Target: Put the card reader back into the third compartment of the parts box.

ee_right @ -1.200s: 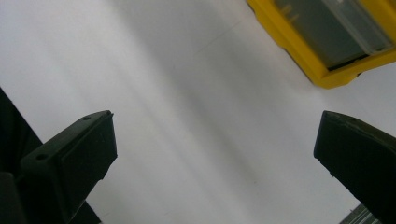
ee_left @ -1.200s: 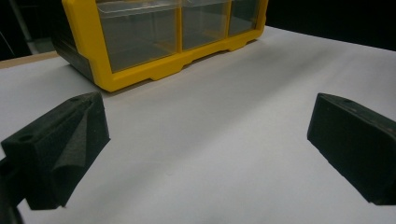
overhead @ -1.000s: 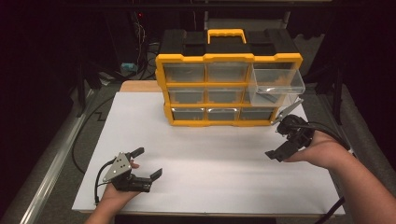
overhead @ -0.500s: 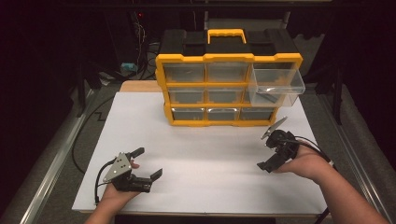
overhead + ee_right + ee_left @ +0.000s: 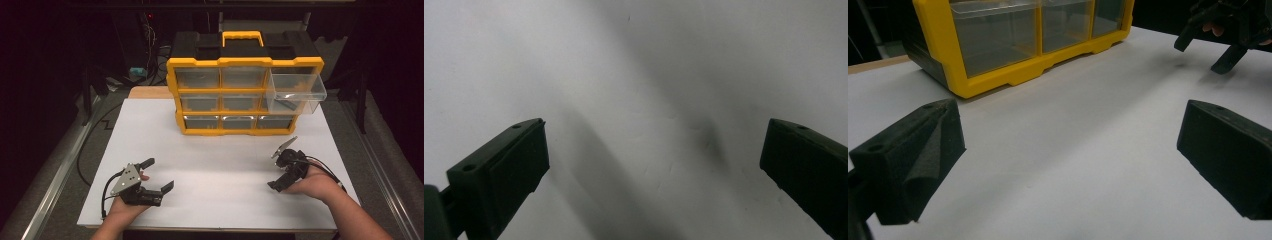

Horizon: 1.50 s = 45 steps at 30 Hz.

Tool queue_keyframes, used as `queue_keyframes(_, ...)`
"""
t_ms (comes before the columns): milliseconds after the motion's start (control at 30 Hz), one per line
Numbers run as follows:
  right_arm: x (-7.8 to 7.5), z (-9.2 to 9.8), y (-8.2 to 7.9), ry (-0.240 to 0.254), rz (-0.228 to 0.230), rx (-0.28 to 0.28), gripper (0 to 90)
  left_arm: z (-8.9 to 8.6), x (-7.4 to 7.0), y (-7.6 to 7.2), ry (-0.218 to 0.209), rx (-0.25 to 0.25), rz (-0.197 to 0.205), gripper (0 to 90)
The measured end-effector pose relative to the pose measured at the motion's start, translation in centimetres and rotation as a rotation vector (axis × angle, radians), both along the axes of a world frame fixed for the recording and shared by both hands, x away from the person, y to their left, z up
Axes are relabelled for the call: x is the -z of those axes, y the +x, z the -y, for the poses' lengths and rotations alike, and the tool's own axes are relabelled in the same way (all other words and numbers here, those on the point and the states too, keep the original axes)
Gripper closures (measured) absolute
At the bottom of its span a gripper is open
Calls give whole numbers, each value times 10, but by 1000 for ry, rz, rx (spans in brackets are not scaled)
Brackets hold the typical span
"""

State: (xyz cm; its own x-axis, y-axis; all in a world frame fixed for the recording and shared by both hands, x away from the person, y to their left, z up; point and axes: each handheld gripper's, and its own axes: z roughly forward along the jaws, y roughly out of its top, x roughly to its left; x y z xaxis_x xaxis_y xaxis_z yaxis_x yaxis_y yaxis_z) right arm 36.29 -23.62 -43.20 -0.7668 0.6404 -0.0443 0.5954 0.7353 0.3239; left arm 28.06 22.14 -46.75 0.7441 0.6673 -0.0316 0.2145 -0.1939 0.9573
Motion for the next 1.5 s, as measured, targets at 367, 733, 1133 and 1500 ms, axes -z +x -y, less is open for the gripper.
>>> queue_keyframes(367,19,4,-10,181,166,61,2,-1,0,1,4,-16,-16,2)
queue_keyframes(733,23,9,-27,449,358,170,3,-2,1,4,9,-33,-37,2)
queue_keyframes(1133,27,24,-54,646,549,250,3,-7,2,12,15,-74,-103,2)
queue_keyframes(1500,27,35,-55,656,591,274,3,-5,4,14,51,-92,-128,2)
